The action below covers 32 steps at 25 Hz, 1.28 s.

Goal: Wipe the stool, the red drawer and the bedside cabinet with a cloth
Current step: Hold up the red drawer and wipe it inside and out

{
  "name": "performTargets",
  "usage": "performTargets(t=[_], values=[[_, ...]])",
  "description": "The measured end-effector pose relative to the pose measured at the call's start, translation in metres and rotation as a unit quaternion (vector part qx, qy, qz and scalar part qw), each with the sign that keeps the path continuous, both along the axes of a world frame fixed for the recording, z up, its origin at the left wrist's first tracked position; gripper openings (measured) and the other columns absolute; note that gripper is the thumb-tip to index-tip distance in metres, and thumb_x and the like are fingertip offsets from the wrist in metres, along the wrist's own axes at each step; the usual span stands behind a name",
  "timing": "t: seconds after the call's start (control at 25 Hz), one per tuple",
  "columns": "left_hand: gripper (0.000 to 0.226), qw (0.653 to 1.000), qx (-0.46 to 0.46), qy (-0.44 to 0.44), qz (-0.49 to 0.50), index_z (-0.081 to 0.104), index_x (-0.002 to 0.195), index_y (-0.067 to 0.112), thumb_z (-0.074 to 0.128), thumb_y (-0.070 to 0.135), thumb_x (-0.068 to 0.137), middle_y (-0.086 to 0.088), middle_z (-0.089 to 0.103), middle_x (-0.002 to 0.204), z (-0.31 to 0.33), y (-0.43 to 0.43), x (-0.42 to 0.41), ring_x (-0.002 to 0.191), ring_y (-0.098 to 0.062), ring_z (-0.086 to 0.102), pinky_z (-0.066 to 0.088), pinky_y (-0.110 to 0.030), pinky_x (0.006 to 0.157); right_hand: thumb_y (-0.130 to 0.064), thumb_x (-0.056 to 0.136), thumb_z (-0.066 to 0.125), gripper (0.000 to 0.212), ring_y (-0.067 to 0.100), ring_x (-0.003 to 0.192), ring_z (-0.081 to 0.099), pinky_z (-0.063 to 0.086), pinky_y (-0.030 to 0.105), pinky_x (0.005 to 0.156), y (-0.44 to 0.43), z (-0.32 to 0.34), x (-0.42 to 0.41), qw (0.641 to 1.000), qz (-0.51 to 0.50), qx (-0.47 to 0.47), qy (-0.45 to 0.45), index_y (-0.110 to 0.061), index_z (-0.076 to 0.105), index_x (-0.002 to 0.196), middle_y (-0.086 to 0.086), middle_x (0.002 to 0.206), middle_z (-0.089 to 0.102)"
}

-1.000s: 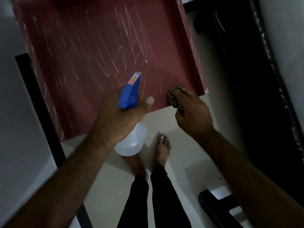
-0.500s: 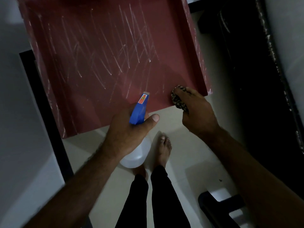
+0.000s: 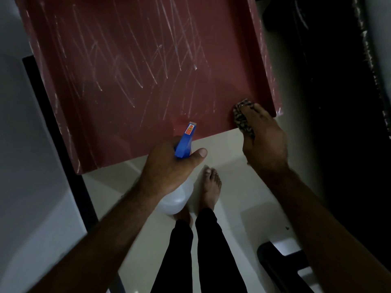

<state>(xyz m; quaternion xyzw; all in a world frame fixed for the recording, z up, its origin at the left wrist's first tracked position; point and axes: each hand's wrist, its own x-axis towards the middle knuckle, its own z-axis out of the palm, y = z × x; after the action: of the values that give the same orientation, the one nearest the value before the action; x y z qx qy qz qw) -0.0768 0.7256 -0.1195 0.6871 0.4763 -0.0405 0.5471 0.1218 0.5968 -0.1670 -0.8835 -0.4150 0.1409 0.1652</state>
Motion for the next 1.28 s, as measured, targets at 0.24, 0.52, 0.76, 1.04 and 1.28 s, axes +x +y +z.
performTargets(t=[0.24, 0.52, 0.76, 1.04, 1.28], values=[[0.061, 0.998, 0.001, -0.042, 0.04, 0.059, 0.079, 0.007, 0.064, 0.068, 0.077, -0.018, 0.064, 0.074, 0.005, 0.01, -0.007, 0.074, -0.036, 0.069, 0.057, -0.059, 0.073, -0.002, 0.091, 0.073, 0.058, 0.036, 0.136, 0.056, 0.048, 0.05, 0.111, 0.002, 0.003, -0.001, 1.0, -0.008, 0.011, 0.003, -0.014, 0.058, 0.146, 0.015, 0.151, 0.056], [0.06, 0.997, -0.001, -0.025, 0.073, 0.057, 0.081, 0.004, 0.071, 0.063, 0.081, -0.02, 0.068, 0.076, 0.017, 0.017, -0.01, 0.077, -0.036, 0.071, 0.057, -0.056, 0.08, 0.0, 0.09, 0.072, 0.058, 0.037, 0.135, 0.056, 0.05, 0.056, 0.11, 0.002, 0.005, 0.001, 1.0, 0.003, 0.016, 0.002, -0.012, 0.059, 0.145, 0.017, 0.148, 0.058], [0.047, 0.996, 0.003, -0.044, 0.081, 0.056, 0.085, 0.0, 0.072, 0.044, 0.089, -0.023, 0.067, 0.076, 0.022, 0.013, -0.01, 0.078, -0.038, 0.069, 0.056, -0.049, 0.078, -0.001, 0.092, 0.067, 0.057, 0.032, 0.133, 0.058, 0.051, 0.048, 0.109, 0.013, 0.007, -0.016, 1.0, 0.0, 0.005, -0.009, -0.021, 0.057, 0.145, 0.012, 0.147, 0.058], [0.049, 0.994, -0.013, -0.047, 0.098, 0.058, 0.084, 0.003, 0.07, 0.051, 0.085, -0.02, 0.068, 0.076, 0.025, 0.015, -0.012, 0.078, -0.036, 0.07, 0.057, -0.048, 0.079, 0.012, 0.077, 0.067, 0.064, 0.039, 0.131, 0.059, 0.058, 0.052, 0.092, 0.037, 0.015, -0.049, 0.979, 0.203, -0.003, -0.026, -0.013, 0.065, 0.136, 0.014, 0.138, 0.066], [0.036, 0.99, -0.005, -0.065, 0.128, 0.055, 0.077, 0.011, 0.074, 0.04, 0.087, -0.018, 0.067, 0.074, 0.03, 0.023, -0.012, 0.077, -0.037, 0.071, 0.059, -0.055, 0.082, 0.011, 0.085, 0.066, 0.064, 0.035, 0.135, 0.057, 0.051, 0.052, 0.109, 0.036, 0.012, -0.025, 0.998, 0.057, -0.017, -0.015, -0.014, 0.059, 0.144, 0.017, 0.149, 0.057]])
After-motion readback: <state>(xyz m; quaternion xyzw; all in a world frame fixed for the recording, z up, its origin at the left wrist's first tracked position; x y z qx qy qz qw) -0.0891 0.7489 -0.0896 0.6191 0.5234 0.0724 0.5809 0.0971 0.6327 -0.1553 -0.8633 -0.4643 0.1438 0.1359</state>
